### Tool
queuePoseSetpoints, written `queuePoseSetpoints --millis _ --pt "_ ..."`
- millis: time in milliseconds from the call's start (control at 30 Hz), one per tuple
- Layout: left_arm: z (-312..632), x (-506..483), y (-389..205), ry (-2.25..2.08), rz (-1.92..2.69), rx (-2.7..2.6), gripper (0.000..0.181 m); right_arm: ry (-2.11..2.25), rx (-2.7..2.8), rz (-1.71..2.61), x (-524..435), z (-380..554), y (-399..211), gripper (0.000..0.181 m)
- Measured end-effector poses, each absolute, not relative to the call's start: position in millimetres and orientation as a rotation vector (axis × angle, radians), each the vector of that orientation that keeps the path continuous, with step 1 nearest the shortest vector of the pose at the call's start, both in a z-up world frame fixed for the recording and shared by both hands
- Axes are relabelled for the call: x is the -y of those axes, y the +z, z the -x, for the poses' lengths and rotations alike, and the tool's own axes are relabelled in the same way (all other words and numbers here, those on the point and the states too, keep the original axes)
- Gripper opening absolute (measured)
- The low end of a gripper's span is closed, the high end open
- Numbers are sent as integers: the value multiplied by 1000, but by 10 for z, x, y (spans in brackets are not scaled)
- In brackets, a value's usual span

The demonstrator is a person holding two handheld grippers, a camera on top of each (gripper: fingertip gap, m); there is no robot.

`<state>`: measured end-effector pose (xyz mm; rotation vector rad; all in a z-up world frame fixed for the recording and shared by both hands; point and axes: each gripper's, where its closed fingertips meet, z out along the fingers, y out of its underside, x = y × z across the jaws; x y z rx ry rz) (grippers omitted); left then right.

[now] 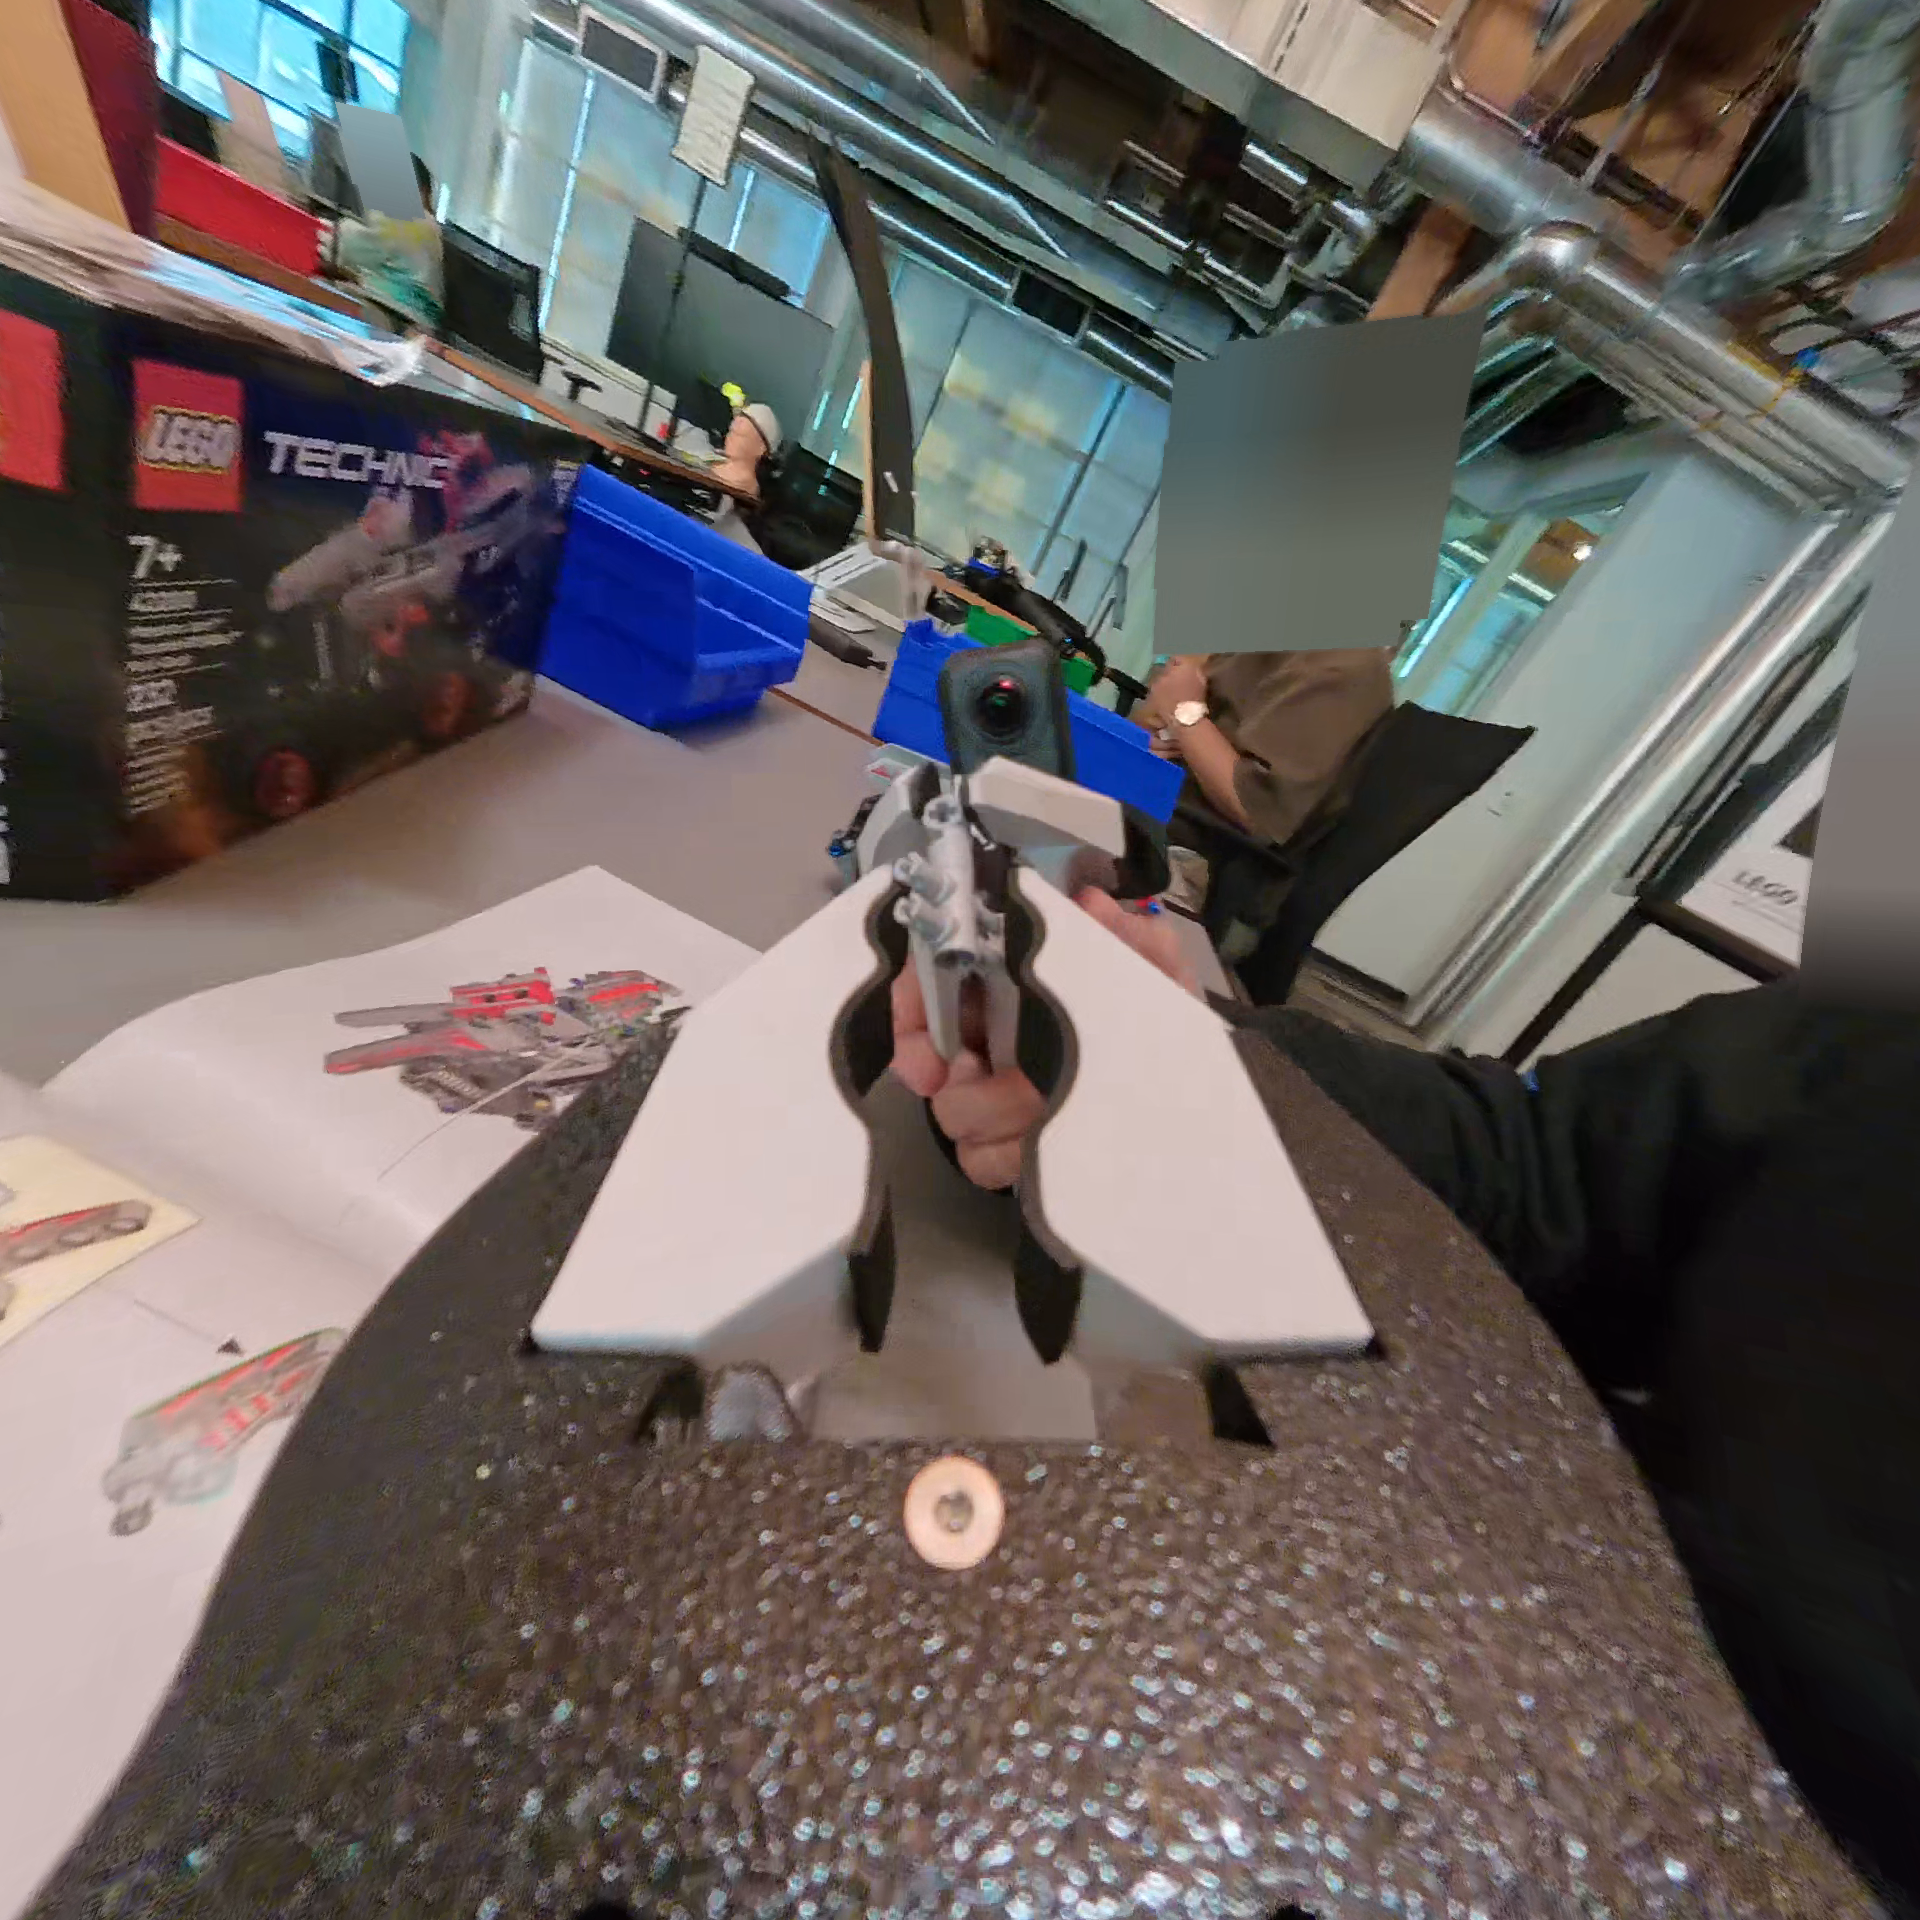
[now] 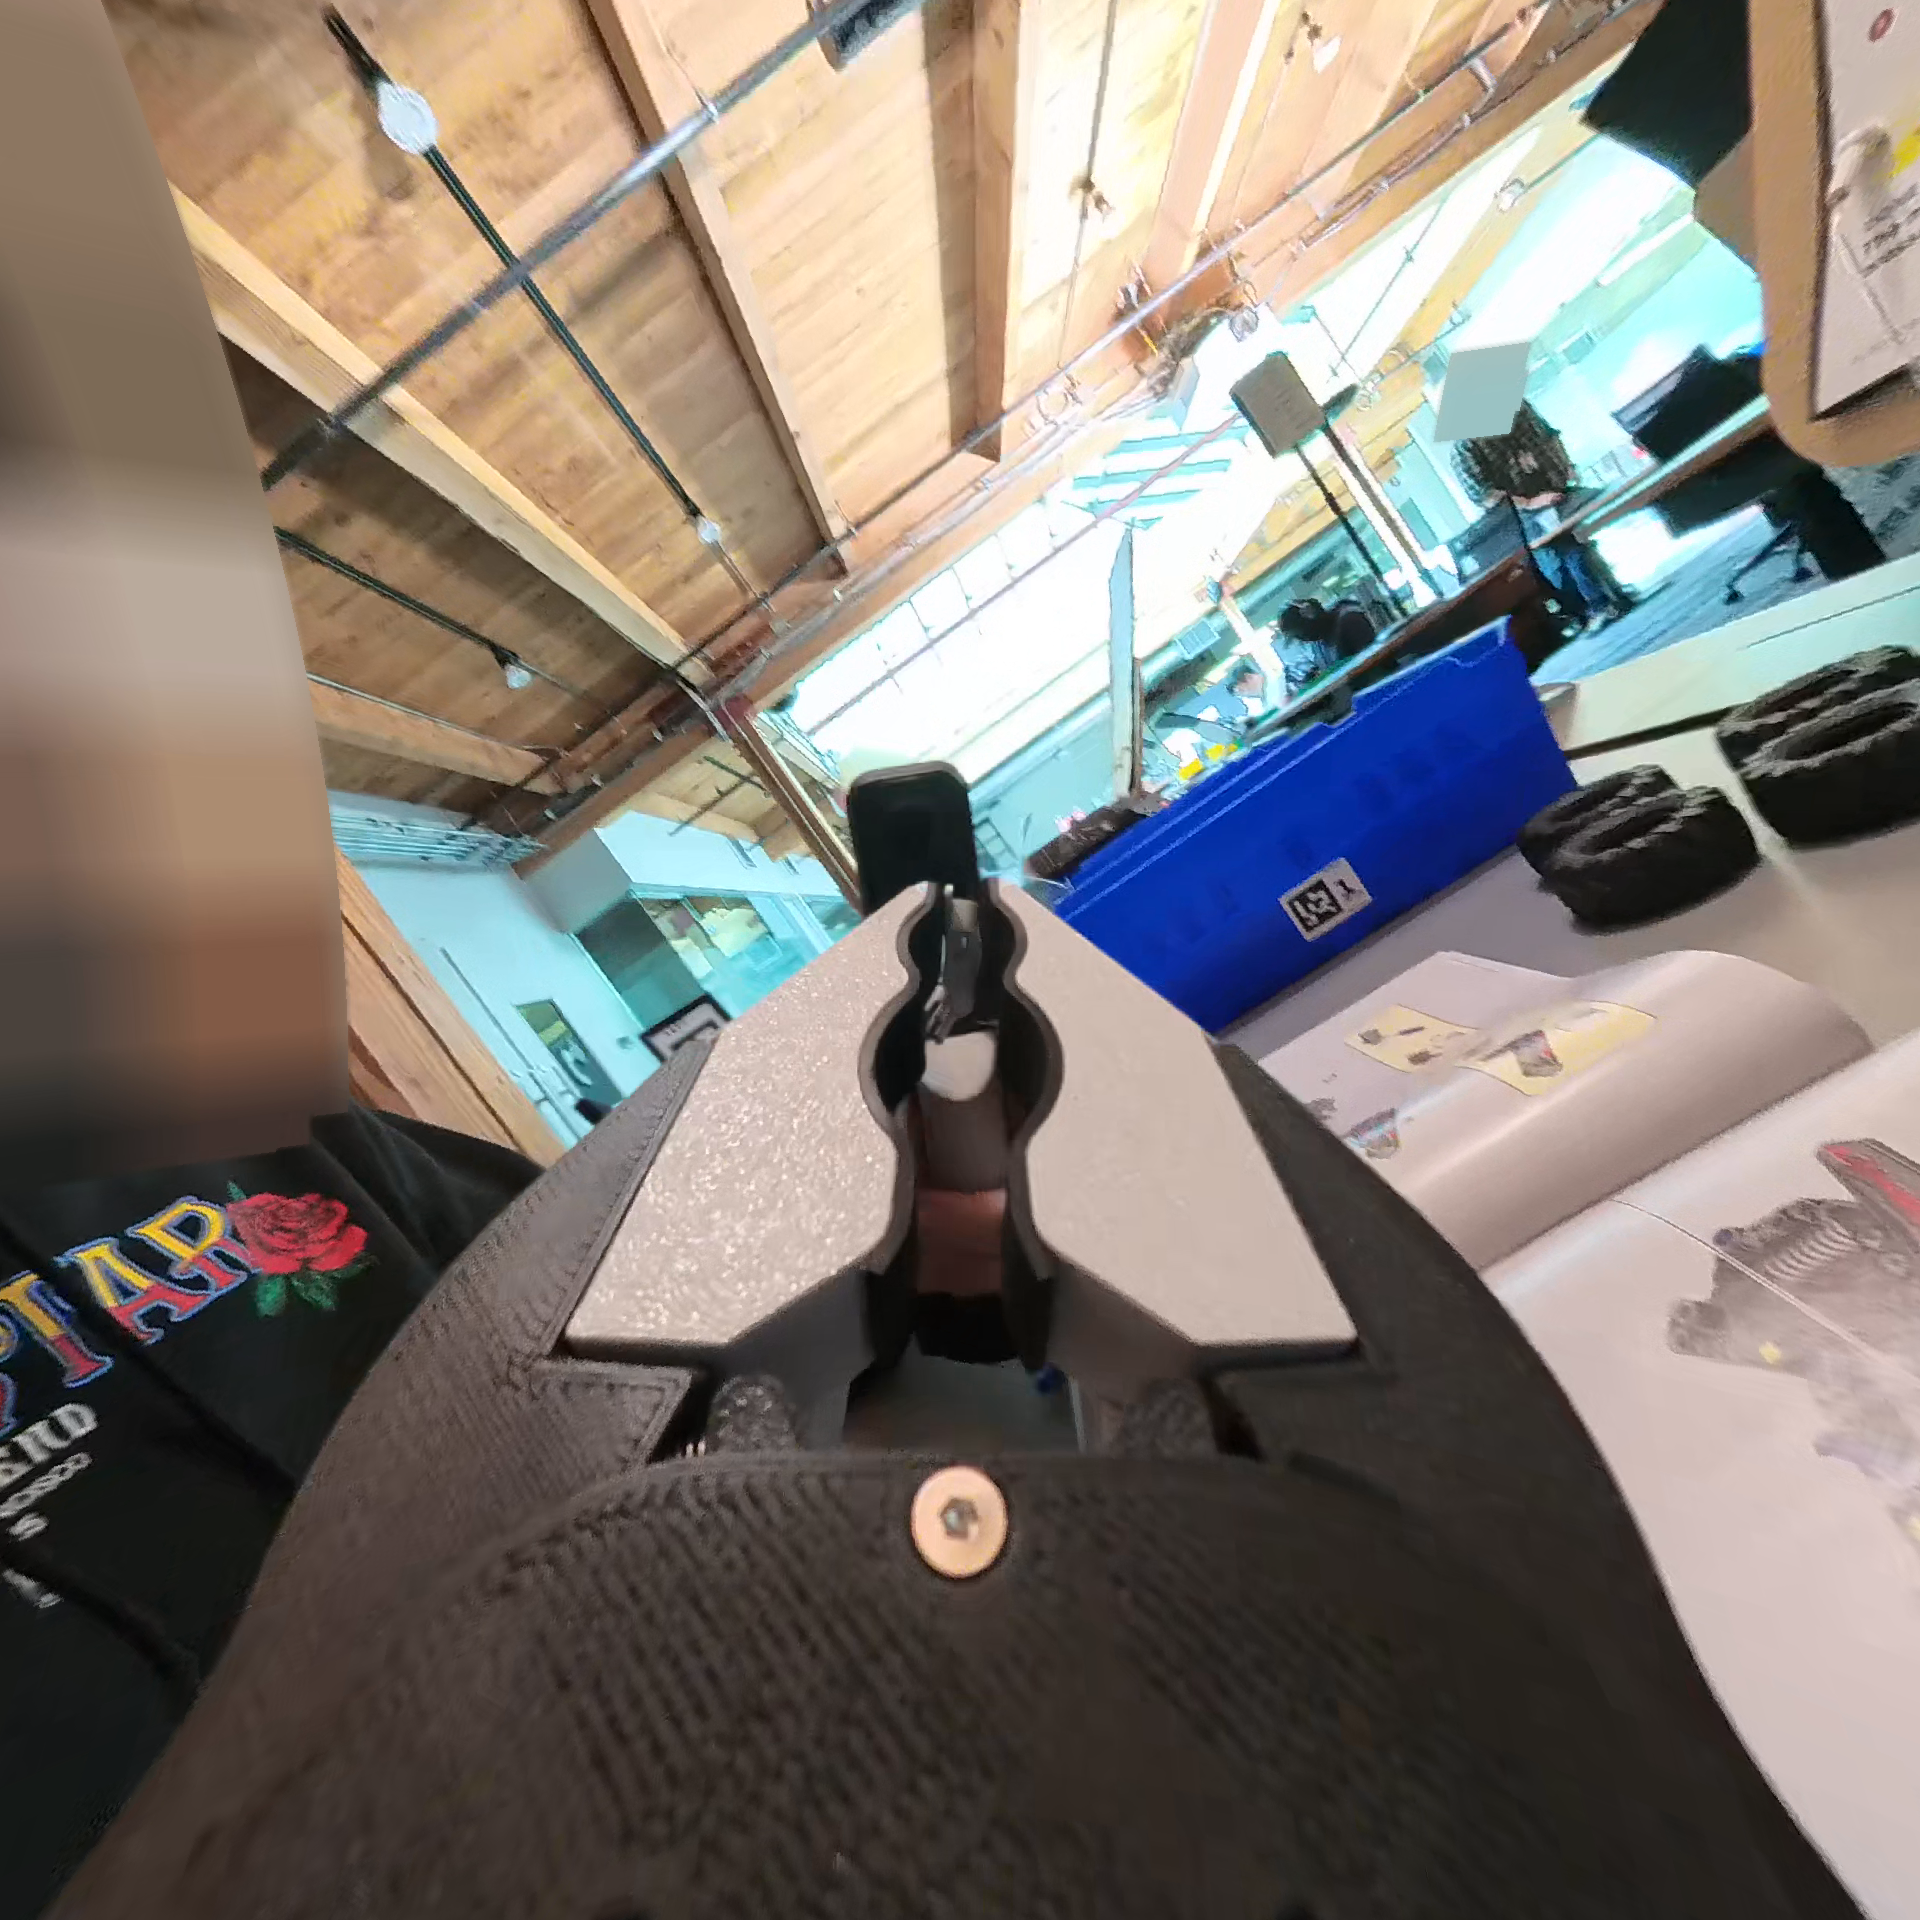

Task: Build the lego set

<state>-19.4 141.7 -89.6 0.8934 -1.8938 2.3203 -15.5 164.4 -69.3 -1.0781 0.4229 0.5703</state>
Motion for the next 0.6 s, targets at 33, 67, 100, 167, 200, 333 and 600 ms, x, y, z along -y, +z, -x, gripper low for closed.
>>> queuePoseSetpoints --millis 33,67,100,167,200,333,600 --pt "181 -1421 -929 2314 -901 1926 15 556 -434 1089 -1649 141 -714 5" --pt "157 -1430 -966 2305 -920 1967 13 554 -441 1103 -1656 136 -736 5" --pt "131 -1440 -1007 2303 -931 2031 8 545 -460 1119 -1663 113 -769 5" --pt "88 -1463 -1069 2327 -920 2214 5 525 -486 1150 -1682 91 -827 5" --pt "85 -1465 -1069 2335 -905 2262 4 525 -496 1155 -1684 82 -842 5" --pt "103 -1460 -1038 2345 -900 2191 6 552 -504 1132 -1680 80 -828 5" --pt "16 -1547 -1153 2298 -932 2348 34 610 -659 1025 -1553 -155 -898 4"
